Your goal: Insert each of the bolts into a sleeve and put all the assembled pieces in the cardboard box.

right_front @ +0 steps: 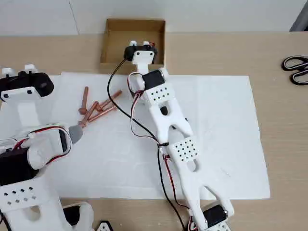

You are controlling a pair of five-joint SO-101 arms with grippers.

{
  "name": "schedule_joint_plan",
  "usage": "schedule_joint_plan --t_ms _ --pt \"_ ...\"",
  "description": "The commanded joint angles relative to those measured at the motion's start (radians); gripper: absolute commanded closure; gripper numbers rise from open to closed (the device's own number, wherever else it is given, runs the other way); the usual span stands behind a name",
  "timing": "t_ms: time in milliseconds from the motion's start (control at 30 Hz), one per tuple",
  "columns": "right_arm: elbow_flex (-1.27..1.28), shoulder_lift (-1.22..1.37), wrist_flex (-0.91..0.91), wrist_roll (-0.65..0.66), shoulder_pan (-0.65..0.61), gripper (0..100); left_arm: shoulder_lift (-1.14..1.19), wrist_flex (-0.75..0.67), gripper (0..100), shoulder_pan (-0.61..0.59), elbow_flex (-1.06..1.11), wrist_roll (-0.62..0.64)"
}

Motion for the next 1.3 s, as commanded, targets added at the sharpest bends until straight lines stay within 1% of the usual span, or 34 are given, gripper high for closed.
schedule_joint_plan --t_ms 0,67,167,300,400,500,567,667,767,800,867,967,1033,1067,1267 --pt "-0.035 -0.002 -0.004 -0.006 -0.002 91.3 -0.014 0.014 74 -0.003 0.002 -0.006" --pt "-0.035 0.004 -0.021 -0.002 0.001 97.2 -0.014 0.014 74 -0.003 0.002 -0.006" --pt "-0.035 0.008 -0.027 -0.002 0.013 96.3 -0.014 0.014 74 -0.003 0.002 -0.006" --pt "-0.035 0.004 -0.015 0.002 0.015 99.5 -0.014 0.015 74 -0.003 0.002 -0.006" --pt "-0.037 -0.012 -0.022 0.002 0.015 99.5 -0.014 0.015 74 -0.003 -0.001 -0.006" --pt "-0.037 -0.113 0.004 0.002 0.013 99.5 -0.014 0.015 74 0.000 -0.010 -0.014" --pt "-0.037 -0.203 0.012 0.002 0.015 99.5 -0.005 0.017 74 -0.002 -0.033 -0.051" --pt "-0.035 -0.328 0.015 0.002 0.018 99.5 0.006 0.017 74 0.000 -0.045 -0.055" --pt "-0.034 -0.437 0.021 0.006 0.019 99.5 0.094 0.017 74 0.000 -0.048 -0.057" --pt "-0.034 -0.470 0.022 0.028 0.021 99.5 0.140 0.017 74 0.000 -0.053 -0.060" --pt "-0.032 -0.545 0.022 0.114 0.021 99.5 0.242 0.015 74 0.002 -0.087 -0.094" --pt "-0.031 -0.651 0.031 0.331 0.021 99.5 0.393 0.008 74 0.002 -0.179 -0.181" --pt "-0.029 -0.702 0.035 0.468 0.024 99.5 0.497 -0.014 74 -0.002 -0.245 -0.215" --pt "-0.029 -0.714 0.035 0.493 0.028 99.5 0.549 -0.026 74 -0.002 -0.277 -0.229" --pt "-0.025 -0.719 0.041 0.494 0.124 99.5 0.861 -0.114 74 0.002 -0.463 -0.269"
